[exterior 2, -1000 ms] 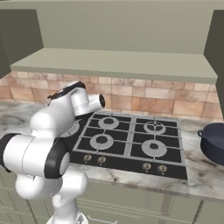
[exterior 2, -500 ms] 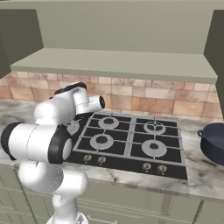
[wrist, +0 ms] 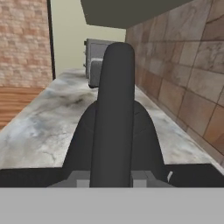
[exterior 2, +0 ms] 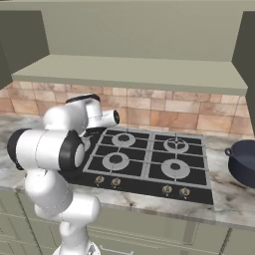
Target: Pick the kettle from the cabinet and place it on a stove burner. Then pick the pot from the counter and place it on another stove burner. Finally, turn both burners on.
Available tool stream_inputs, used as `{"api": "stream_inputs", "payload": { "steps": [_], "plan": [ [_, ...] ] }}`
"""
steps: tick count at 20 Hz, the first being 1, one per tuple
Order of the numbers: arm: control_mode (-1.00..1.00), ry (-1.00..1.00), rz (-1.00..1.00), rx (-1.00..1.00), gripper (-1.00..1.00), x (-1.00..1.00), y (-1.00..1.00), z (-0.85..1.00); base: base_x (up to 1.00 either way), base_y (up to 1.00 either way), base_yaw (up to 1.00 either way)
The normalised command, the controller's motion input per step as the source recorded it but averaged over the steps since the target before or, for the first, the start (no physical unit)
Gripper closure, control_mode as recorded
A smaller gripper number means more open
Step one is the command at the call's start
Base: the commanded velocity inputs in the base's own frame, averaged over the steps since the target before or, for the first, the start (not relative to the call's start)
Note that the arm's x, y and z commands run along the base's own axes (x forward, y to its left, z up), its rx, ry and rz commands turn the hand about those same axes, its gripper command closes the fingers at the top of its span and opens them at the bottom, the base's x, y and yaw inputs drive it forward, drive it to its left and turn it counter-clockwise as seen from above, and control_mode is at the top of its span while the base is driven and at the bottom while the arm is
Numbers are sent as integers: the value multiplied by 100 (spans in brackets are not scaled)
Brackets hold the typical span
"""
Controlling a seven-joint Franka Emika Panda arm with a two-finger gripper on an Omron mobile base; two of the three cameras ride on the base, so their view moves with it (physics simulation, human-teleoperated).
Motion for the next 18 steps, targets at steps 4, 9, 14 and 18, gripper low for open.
{"api": "stream_inputs", "payload": {
  "steps": [4, 9, 14, 18],
  "plan": [
    [-100, 0, 0, 0, 100, 26, 5, -13, 0, 0, 0],
    [-100, 0, 0, 0, 100, 24, 5, -15, 0, 0, 0],
    [-100, 0, 0, 0, 100, 22, 4, -16, 0, 0, 0],
    [-100, 0, 0, 0, 100, 20, 4, -15, 0, 0, 0]
  ]
}}
